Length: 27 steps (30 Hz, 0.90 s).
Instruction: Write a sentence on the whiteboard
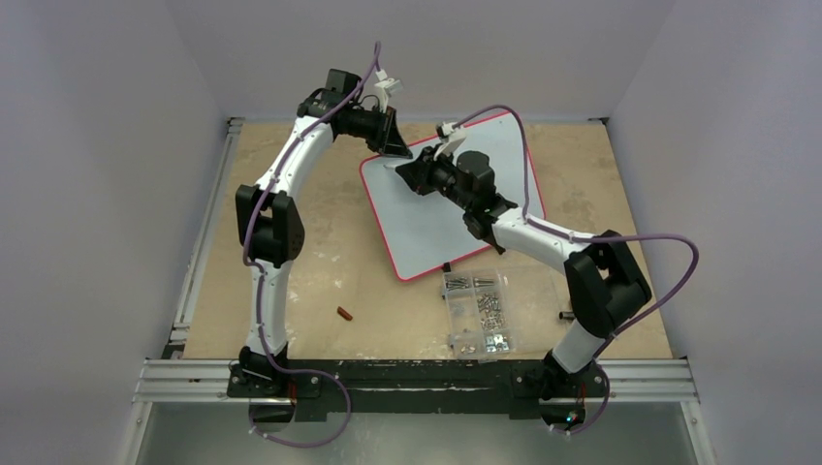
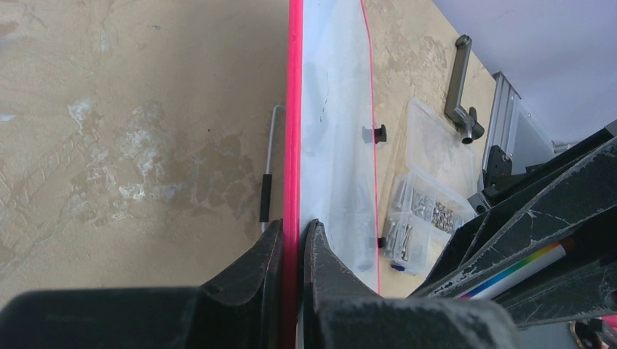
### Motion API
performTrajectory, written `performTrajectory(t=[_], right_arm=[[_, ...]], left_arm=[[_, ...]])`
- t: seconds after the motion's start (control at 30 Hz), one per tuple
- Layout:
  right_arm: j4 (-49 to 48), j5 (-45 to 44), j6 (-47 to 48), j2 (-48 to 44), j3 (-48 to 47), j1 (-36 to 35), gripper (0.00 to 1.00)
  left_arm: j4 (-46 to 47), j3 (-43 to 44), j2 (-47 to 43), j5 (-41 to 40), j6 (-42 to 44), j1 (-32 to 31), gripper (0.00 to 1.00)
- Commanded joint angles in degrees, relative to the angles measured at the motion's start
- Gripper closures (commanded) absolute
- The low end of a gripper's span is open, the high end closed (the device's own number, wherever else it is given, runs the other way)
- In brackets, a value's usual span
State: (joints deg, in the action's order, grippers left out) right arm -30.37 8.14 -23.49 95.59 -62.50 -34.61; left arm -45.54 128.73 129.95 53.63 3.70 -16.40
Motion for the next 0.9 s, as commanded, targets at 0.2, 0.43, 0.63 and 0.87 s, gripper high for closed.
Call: performTrajectory(t=[0.2, 0.43, 0.63, 0.87], right_arm=[[3.53, 1.26, 2.99, 1.41, -1.59, -1.22, 1.00], [5.33, 0.92, 4.01, -0.48, 1.55, -2.00, 1.00], [6.26, -0.25, 4.25, -2.91, 5.39, -2.08, 1.00], [7.54, -2.46, 4.00, -5.54, 8.18, -2.13, 1.00]], left_arm=[[-0.07, -0.83, -1.81, -11.44, 8.12, -1.87, 1.00], [-0.34, -0.68, -1.89, -11.58, 8.32, -2.05, 1.00], [-0.53, -0.77, -2.11, -11.74, 8.42, -2.22, 1.00], [-0.99, -0.77, -2.33, -11.61, 8.64, -2.40, 1.00]])
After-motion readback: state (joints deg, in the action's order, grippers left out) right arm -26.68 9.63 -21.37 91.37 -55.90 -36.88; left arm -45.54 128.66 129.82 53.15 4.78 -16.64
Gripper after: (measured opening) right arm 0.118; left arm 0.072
